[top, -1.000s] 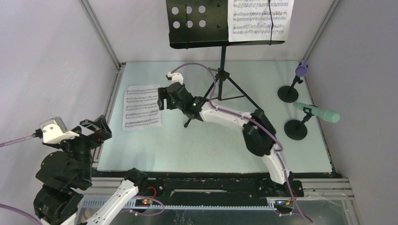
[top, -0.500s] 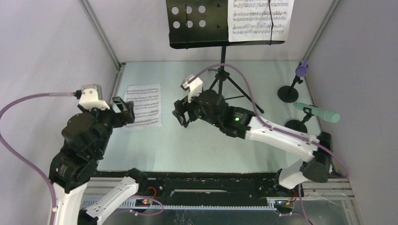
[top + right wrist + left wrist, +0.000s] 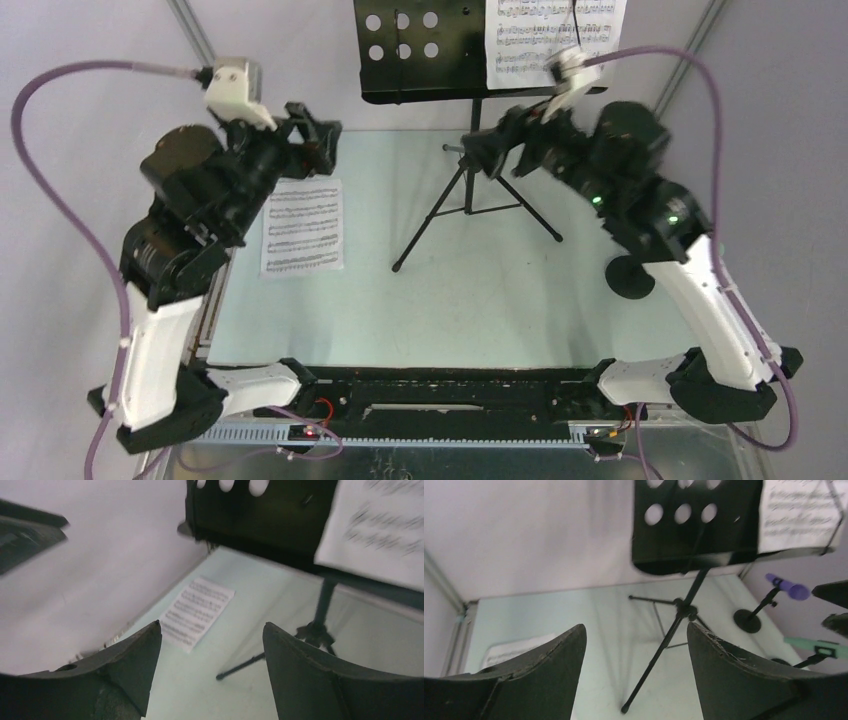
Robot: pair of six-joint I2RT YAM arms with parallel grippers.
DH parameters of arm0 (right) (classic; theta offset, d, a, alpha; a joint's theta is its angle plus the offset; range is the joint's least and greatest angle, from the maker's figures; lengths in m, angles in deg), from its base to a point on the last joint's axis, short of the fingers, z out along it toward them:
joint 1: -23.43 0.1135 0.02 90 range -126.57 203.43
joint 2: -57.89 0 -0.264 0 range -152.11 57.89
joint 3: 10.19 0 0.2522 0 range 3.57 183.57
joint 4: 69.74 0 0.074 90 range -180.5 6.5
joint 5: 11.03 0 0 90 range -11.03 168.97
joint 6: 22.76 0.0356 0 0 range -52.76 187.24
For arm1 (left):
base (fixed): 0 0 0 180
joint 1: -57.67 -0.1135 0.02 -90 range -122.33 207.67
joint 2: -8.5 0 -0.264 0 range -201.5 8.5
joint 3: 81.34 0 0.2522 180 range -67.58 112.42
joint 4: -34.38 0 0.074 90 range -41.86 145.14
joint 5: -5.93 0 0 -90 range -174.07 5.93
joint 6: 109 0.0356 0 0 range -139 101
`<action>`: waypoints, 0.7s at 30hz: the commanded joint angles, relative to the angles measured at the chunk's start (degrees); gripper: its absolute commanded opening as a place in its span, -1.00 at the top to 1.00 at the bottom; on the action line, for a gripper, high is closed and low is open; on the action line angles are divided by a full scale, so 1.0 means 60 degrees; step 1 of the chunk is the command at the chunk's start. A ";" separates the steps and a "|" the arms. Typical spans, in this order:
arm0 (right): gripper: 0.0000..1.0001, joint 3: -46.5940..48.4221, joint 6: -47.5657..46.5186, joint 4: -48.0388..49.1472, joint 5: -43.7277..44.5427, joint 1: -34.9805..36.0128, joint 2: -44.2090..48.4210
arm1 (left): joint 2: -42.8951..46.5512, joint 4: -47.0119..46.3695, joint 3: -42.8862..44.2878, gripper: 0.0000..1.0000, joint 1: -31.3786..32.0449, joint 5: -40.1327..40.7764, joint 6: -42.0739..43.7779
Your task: Pack up the instrument practice props
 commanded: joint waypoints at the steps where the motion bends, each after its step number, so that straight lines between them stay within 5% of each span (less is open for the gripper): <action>1: -0.62 0.1834 0.0589 -0.0956 -0.1689 -0.1210 0.0033 | -0.1383 -0.0247 0.1912 -0.63 0.0462 -0.0508 0.0228; 6: -0.62 0.3248 0.1001 -0.1560 -0.2284 -0.2769 -0.0358 | -0.2789 -0.0040 0.3808 -0.61 0.0488 -0.1865 -0.0273; 15: -0.59 0.3062 0.2988 -0.0639 -0.4299 -0.6161 -0.0375 | -0.3917 -0.1459 0.4311 -0.60 0.0495 -0.3360 -0.1440; 21: -0.49 0.2676 0.4685 0.0530 -0.5842 -0.7435 -0.0505 | -0.4852 -0.2324 0.4827 -0.58 0.0505 -0.4571 -0.2182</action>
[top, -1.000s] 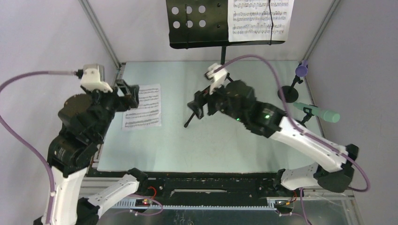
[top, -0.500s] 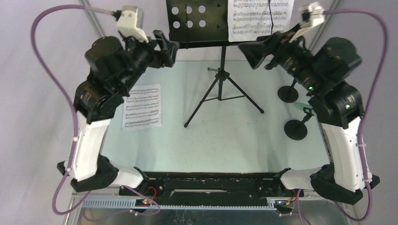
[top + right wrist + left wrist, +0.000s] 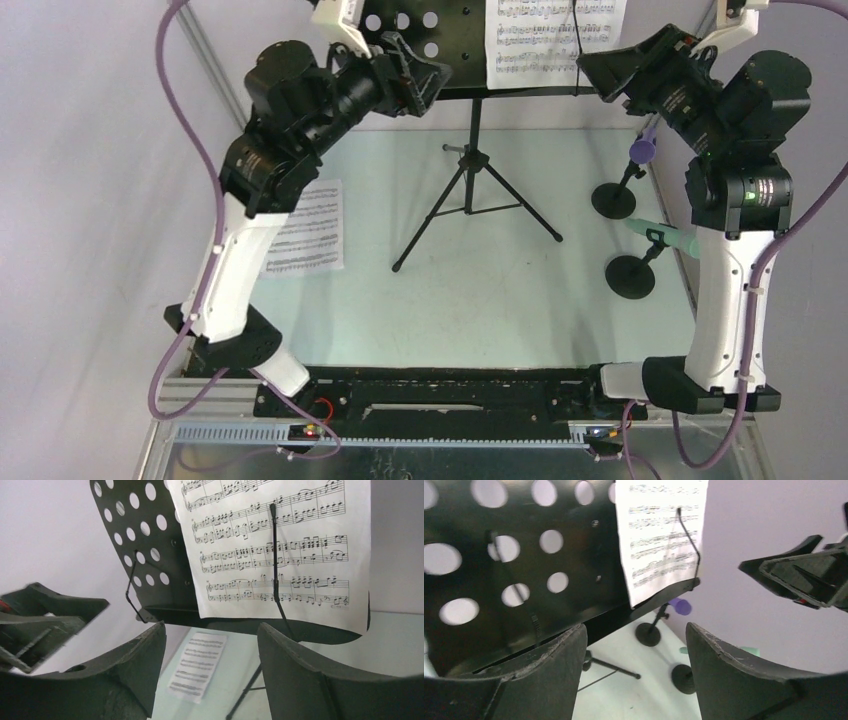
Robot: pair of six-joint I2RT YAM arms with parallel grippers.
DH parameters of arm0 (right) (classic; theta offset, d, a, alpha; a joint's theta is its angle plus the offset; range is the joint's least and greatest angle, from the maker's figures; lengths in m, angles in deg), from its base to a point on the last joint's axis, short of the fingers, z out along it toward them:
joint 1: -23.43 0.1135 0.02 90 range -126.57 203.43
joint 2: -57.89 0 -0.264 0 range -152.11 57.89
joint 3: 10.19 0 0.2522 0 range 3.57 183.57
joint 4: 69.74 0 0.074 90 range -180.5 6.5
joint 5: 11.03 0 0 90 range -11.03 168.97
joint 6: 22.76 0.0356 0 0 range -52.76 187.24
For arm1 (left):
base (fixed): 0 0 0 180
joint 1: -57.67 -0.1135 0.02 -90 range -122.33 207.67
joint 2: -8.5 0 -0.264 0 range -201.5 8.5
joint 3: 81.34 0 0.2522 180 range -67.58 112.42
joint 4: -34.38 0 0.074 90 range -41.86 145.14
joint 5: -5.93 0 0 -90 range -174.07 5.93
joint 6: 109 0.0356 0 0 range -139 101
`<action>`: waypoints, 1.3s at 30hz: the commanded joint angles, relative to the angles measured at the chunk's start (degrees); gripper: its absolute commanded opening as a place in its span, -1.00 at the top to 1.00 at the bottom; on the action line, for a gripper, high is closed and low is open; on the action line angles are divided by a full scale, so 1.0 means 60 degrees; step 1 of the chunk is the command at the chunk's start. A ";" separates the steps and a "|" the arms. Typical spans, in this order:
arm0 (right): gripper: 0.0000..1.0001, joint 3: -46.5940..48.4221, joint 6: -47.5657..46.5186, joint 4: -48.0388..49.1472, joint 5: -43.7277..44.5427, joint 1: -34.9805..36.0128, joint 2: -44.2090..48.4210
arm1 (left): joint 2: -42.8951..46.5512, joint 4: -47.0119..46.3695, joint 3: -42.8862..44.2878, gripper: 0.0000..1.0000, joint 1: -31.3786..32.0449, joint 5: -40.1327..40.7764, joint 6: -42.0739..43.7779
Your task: Pack up the instrument practice props
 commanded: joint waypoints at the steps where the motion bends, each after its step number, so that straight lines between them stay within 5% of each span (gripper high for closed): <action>1: -0.46 -0.0037 0.1589 0.1211 -0.1567 -0.0774 -0.0104 | -0.0481 -0.1139 0.0551 -0.57 0.0053 -0.1239 -0.0831; 12: -0.28 -0.0334 0.1337 0.1812 -0.1450 -0.1031 -0.0331 | -0.1696 -0.2403 0.0975 -0.61 0.0041 -0.1760 -0.2060; 17: -0.25 -0.0357 0.1316 0.1896 -0.1425 -0.1028 -0.0354 | -0.1946 -0.2534 0.0961 -0.91 0.0022 -0.1449 -0.2317; 39: -0.20 -0.0699 0.1068 0.2024 -0.1427 -0.0845 -0.0142 | -0.2962 -0.3425 0.0964 -0.91 -0.0231 -0.1842 -0.3237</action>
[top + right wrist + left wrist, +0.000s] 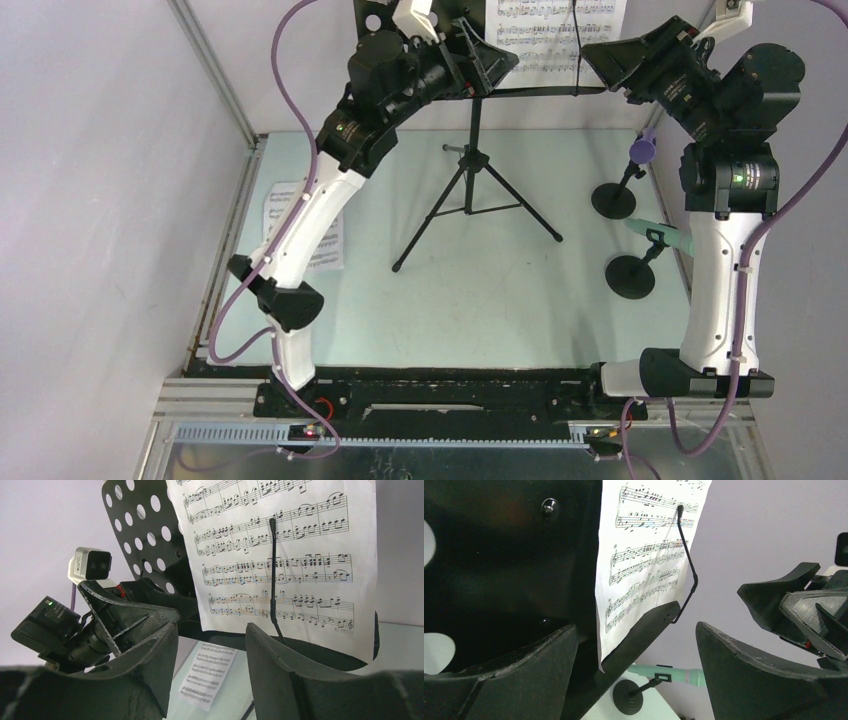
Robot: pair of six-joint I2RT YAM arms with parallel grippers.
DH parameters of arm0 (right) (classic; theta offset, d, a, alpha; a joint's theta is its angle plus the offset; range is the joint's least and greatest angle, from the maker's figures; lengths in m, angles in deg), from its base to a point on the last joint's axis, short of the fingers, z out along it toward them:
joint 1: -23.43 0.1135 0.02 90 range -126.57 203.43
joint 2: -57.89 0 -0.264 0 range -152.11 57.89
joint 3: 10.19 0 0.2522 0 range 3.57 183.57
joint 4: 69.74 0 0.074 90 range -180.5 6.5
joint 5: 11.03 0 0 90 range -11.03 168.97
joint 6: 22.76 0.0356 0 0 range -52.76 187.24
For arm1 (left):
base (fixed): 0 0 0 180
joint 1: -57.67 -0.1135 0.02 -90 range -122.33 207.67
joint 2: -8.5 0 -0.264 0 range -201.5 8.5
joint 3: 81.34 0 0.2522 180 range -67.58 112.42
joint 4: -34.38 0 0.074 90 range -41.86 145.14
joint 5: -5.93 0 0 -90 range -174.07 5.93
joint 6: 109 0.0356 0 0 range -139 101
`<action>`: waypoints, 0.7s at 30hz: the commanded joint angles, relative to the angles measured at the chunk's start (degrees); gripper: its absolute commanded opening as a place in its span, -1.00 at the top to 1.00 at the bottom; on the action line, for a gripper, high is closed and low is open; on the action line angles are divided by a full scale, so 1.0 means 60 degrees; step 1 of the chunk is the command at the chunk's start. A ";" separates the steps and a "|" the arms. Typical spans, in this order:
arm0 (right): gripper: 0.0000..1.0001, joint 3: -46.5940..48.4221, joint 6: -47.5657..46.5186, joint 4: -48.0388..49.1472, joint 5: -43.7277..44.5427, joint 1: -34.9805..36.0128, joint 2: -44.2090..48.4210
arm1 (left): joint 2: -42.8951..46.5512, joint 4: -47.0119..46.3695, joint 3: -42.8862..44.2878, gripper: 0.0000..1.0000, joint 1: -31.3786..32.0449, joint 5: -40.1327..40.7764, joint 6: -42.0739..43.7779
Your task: Pack up the instrument practice props
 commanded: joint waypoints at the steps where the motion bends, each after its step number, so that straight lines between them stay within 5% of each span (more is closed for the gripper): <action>1: -0.19 -0.0008 -0.0190 0.0235 -0.0047 0.0107 0.0222 | -0.0098 -0.0740 0.0608 -0.91 -0.0068 -0.0367 -0.0352; 15: -0.12 0.0090 -0.0186 0.0057 0.0019 0.0216 0.0251 | -0.0548 -0.1898 0.0600 -0.91 -0.0074 -0.0317 -0.0794; 21: -0.07 0.0270 -0.0086 -0.0156 -0.0005 0.0230 0.0170 | -0.0725 -0.2316 0.0600 -0.64 -0.0074 -0.0259 -0.0885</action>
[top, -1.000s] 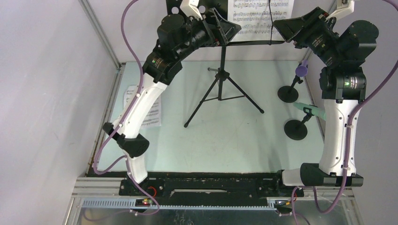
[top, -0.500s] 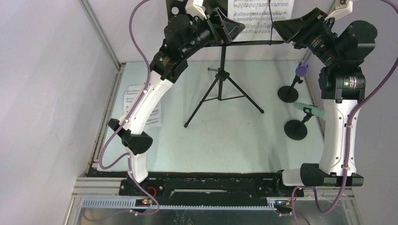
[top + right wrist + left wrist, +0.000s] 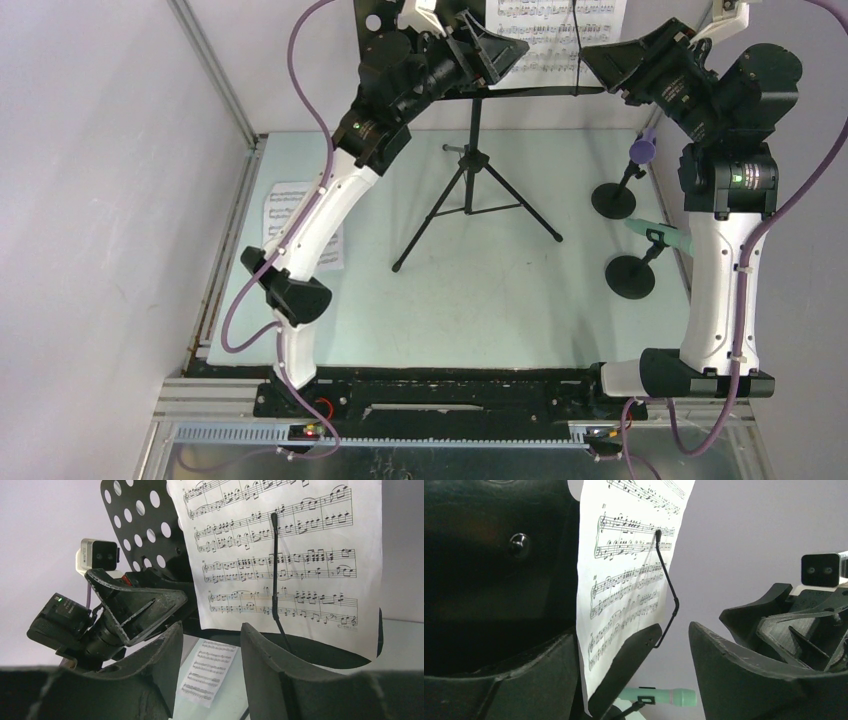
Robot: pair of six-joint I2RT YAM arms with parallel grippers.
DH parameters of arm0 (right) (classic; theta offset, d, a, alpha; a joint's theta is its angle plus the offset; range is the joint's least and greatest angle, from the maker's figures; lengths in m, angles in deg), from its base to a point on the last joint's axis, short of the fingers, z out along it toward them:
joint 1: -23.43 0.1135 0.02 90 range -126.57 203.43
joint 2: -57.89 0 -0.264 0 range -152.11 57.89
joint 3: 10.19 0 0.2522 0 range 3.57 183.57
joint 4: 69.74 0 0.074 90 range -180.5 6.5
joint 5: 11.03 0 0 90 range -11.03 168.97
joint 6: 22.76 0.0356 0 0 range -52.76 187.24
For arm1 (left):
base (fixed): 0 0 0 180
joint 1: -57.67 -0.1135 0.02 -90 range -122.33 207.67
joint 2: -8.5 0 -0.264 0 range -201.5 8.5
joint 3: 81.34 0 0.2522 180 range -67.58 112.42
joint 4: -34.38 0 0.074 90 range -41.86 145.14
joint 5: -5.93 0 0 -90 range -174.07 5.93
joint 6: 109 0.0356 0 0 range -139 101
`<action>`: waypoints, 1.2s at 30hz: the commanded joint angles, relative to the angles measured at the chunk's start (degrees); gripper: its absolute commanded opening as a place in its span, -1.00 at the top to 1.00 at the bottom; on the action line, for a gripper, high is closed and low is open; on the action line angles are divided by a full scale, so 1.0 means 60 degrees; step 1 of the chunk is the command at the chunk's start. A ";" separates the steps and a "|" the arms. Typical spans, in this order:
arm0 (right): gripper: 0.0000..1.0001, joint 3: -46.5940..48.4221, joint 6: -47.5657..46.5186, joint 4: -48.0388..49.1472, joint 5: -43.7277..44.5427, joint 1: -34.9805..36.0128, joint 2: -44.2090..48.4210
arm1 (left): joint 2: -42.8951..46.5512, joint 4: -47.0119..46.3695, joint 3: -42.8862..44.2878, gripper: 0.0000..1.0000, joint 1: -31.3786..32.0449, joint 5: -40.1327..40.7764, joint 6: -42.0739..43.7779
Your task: Pack up the instrument practice props
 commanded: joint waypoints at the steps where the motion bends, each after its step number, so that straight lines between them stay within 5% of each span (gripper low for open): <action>1: -0.06 0.0318 -0.0041 -0.0120 -0.0039 0.0058 0.0134 | -0.0189 -0.0693 0.0600 -0.58 -0.0062 0.0061 -0.0181; 21: 0.00 0.1261 0.0451 -0.0202 0.0655 0.0082 -0.1090 | -0.0334 -0.1071 0.0541 0.85 -0.0065 0.0202 -0.0209; 36: 0.08 0.2471 0.0111 -0.0534 0.0515 0.0151 -0.2400 | -0.0340 -0.1057 0.0527 1.00 -0.0071 0.0211 -0.0150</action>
